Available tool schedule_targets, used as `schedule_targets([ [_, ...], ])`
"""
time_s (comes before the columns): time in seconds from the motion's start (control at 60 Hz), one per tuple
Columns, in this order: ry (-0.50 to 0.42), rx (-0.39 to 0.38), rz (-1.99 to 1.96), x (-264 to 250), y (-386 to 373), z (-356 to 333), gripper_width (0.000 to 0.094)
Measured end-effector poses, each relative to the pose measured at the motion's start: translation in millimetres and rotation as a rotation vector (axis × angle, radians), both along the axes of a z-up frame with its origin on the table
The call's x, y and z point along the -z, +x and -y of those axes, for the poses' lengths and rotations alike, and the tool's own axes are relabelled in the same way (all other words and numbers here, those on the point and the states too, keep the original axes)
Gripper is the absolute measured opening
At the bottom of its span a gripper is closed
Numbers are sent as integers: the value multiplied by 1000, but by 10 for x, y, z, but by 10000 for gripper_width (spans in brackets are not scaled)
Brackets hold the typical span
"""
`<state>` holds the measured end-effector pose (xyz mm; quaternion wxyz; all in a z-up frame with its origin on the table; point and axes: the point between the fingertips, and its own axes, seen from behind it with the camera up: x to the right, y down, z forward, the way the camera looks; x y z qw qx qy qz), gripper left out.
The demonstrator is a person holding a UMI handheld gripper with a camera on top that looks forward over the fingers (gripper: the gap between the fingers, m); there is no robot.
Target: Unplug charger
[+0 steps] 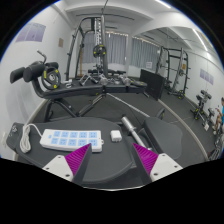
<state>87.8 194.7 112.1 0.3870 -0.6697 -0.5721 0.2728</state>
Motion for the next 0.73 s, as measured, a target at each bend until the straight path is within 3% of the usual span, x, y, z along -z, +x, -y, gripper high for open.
schedule_targets([
  [0.3, -54, 21, -33, -525, 1442, 689, 850],
  [0.5, -20, 10, -50, -679, 1753, 896, 852],
  [0.733, -44, -20, -55, -672, 1827, 1138, 850],
])
